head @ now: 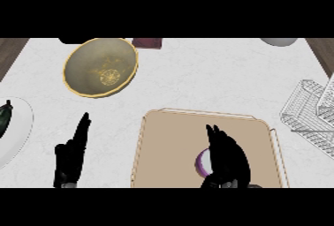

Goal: Pick the can from the tray and place it in the tiered basket

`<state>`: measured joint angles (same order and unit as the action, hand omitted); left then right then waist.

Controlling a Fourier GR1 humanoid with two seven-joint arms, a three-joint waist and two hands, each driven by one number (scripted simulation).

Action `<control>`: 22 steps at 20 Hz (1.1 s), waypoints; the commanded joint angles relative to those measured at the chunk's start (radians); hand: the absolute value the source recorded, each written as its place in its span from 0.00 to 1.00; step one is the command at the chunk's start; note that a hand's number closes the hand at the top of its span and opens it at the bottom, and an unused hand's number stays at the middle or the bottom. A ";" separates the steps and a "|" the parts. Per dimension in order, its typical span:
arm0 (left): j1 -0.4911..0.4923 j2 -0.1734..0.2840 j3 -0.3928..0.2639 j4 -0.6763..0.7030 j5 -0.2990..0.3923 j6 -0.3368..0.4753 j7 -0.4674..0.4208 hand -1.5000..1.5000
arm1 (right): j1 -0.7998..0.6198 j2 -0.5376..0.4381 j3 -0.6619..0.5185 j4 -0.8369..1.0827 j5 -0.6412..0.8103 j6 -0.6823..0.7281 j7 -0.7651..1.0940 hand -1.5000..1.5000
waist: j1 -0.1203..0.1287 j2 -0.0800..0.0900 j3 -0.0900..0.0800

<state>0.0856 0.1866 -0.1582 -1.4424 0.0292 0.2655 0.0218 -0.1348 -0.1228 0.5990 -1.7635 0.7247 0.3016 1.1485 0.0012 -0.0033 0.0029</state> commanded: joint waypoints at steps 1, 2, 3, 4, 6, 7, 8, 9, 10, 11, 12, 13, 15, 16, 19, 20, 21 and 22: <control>0.002 -0.056 -0.021 0.075 -0.015 0.020 -0.021 0.50 | 0.048 0.035 0.038 -0.009 0.046 0.049 0.166 0.00 | -0.007 0.003 -0.004; -0.023 -0.040 0.006 0.092 -0.021 0.025 -0.029 0.50 | 0.021 0.035 -0.022 0.031 0.035 0.040 0.125 1.00 | -0.004 0.004 -0.004; 0.001 -0.029 -0.015 0.034 -0.013 -0.001 0.010 0.50 | 0.002 0.061 -0.011 0.092 0.072 0.015 0.110 1.00 | 0.002 0.004 -0.003; 0.003 -0.006 0.019 0.042 -0.001 -0.012 -0.003 0.50 | 0.061 0.025 -0.011 -0.036 0.046 0.074 0.120 1.00 | -0.004 0.002 -0.003; -0.054 -0.013 0.034 0.137 0.004 -0.038 -0.034 0.50 | -0.028 0.075 -0.033 0.113 0.076 0.044 0.046 1.00 | -0.001 0.005 -0.004; -0.037 -0.053 0.000 0.087 -0.028 0.014 0.007 0.50 | 0.032 0.053 -0.015 0.103 0.110 -0.008 -0.006 1.00 | -0.002 0.004 -0.003; -0.009 -0.032 0.028 0.095 -0.022 0.001 -0.052 0.50 | 0.070 0.050 0.000 0.061 0.119 0.001 -0.004 1.00 | -0.002 0.003 -0.003; 0.049 -0.006 0.023 0.012 0.003 -0.040 -0.027 0.50 | 0.092 0.039 0.003 0.026 0.115 0.017 -0.025 1.00 | 0.001 0.002 -0.003; -0.052 -0.047 0.015 0.082 -0.037 0.012 0.004 0.50 | 0.016 0.042 -0.037 0.106 0.121 0.033 -0.065 1.00 | -0.001 0.004 -0.003; -0.037 -0.017 0.029 0.044 -0.016 -0.020 0.007 0.50 | 0.009 0.046 0.006 0.121 0.162 0.039 -0.059 1.00 | 0.001 0.003 -0.003; 0.033 -0.056 -0.018 0.009 -0.044 0.015 0.009 0.50 | 0.030 0.021 0.010 0.109 0.183 0.021 -0.089 1.00 | 0.003 0.002 -0.003; 0.001 -0.005 0.024 -0.001 -0.002 -0.042 0.039 0.50 | 0.014 0.025 0.023 0.148 0.216 -0.002 -0.114 1.00 | 0.004 0.003 -0.003; 0.007 -0.037 0.018 0.031 -0.014 -0.027 0.007 0.50 | -0.044 0.075 0.017 0.194 0.263 -0.016 -0.109 1.00 | 0.004 0.004 -0.003; 0.003 -0.044 0.023 0.055 -0.039 -0.001 -0.006 0.50 | 0.038 0.008 0.024 0.083 0.264 0.009 -0.123 1.00 | -0.002 0.002 -0.003; -0.016 -0.053 0.017 0.049 -0.043 0.003 0.015 0.50 | 0.129 -0.099 -0.067 -0.053 0.258 -0.049 -0.174 1.00 | -0.018 0.000 -0.003; 0.026 -0.018 0.057 0.060 -0.010 -0.025 -0.033 0.50 | 0.195 -0.189 -0.137 -0.130 0.217 -0.052 -0.215 1.00 | -0.041 -0.004 -0.003; 0.038 -0.019 0.056 0.029 -0.009 -0.014 -0.007 0.50 | 0.240 -0.251 -0.214 -0.143 0.185 -0.079 -0.262 1.00 | -0.060 -0.007 -0.001; 0.045 -0.028 0.058 0.027 -0.014 0.005 0.003 0.50 | 0.294 -0.305 -0.261 -0.148 0.165 -0.098 -0.303 1.00 | -0.086 -0.009 0.000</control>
<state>0.1051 0.1620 -0.1176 -1.4331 0.0090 0.2545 0.0064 0.0117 -0.2510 0.4800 -1.8163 0.9393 0.2503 0.9225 -0.0333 -0.0143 0.0041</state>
